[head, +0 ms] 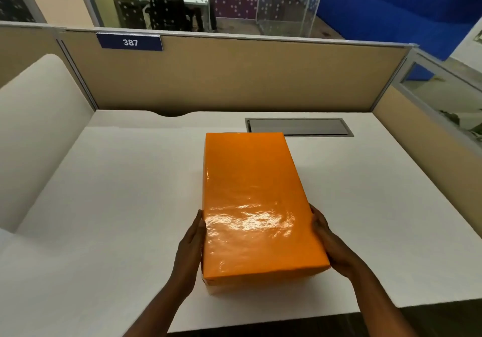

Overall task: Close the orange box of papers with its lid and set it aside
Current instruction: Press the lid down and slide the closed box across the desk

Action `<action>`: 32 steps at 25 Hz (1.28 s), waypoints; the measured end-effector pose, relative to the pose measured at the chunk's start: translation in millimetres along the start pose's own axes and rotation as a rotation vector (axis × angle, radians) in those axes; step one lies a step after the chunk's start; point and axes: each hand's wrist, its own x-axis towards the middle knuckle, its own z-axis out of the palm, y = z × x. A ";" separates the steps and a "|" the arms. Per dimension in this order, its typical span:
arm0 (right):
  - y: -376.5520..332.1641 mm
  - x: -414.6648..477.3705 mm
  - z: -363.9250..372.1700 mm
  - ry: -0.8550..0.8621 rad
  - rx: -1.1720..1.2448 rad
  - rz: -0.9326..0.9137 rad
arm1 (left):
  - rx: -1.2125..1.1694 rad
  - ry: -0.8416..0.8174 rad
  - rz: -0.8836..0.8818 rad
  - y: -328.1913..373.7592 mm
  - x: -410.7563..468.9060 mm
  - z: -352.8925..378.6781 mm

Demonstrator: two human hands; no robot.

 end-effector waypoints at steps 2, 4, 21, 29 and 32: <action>16.7 -1.4 -4.5 -0.045 0.167 -0.037 | -0.061 0.058 0.002 -0.3 -6.6 3.7; 32.6 -0.3 -8.4 -0.027 0.228 -0.078 | -0.082 0.155 -0.051 -7.1 -14.0 6.1; 13.5 65.2 78.0 -0.024 0.311 -0.164 | -0.288 0.140 -0.213 -6.6 30.8 -66.5; -67.9 165.2 209.1 -0.081 0.251 -0.228 | -0.384 0.270 -0.171 57.3 127.7 -192.2; -99.8 202.1 261.3 -0.132 0.231 -0.248 | -0.419 0.363 -0.129 86.6 160.8 -234.3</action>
